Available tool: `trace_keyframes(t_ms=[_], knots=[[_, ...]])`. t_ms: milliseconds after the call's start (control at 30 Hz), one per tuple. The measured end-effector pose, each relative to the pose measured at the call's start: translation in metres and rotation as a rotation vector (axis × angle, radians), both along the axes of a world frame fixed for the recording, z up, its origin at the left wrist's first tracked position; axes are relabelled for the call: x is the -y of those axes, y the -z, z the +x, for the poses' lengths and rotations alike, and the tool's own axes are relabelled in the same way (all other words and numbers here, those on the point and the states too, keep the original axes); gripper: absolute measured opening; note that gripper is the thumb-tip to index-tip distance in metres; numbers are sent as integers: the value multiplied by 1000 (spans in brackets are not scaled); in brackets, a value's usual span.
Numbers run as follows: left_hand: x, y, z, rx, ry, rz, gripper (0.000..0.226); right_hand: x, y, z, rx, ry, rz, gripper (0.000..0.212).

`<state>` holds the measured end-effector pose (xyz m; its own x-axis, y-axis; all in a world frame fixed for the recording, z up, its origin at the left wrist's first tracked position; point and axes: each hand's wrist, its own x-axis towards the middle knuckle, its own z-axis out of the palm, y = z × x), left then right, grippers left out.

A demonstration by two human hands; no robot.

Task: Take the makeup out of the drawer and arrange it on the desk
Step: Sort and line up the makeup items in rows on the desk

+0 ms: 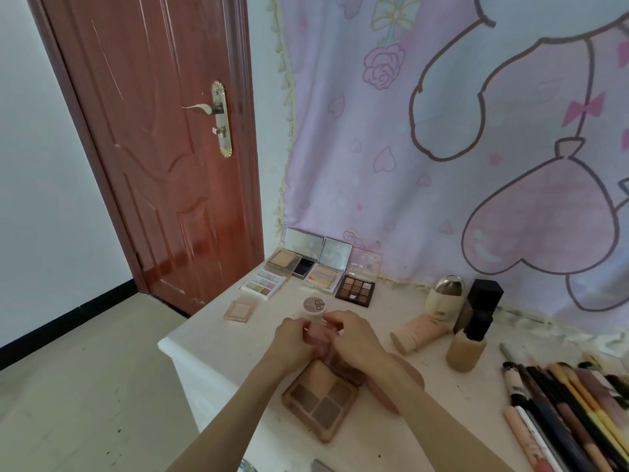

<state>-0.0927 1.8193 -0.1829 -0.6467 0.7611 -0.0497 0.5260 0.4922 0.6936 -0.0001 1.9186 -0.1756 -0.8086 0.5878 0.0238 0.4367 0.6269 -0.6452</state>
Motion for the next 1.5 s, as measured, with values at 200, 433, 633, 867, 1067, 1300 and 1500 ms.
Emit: trace_keyframes(t_ms=[200, 433, 633, 867, 1067, 1300, 1500], knots=[[11, -2, -4, 204, -36, 175, 32, -3, -11, 3, -274, 113, -355, 21], [25, -26, -11, 416, -10, 357, 37, -1, -20, 19, -410, 115, -849, 7], [28, -40, -3, 33, 355, 135, 74, -5, -22, 26, -384, 127, -1020, 8], [30, -53, 0, -101, 297, 252, 77, 5, -25, 34, -522, -61, -1304, 41], [28, -54, 11, -61, 223, 348, 66, 12, -28, 37, -511, -167, -1447, 51], [29, -68, 14, -150, 298, 312, 48, 10, -30, 38, -591, -157, -1655, 54], [29, -76, 12, -337, 350, 275, 53, 13, -28, 34, -650, -97, -1626, 49]])
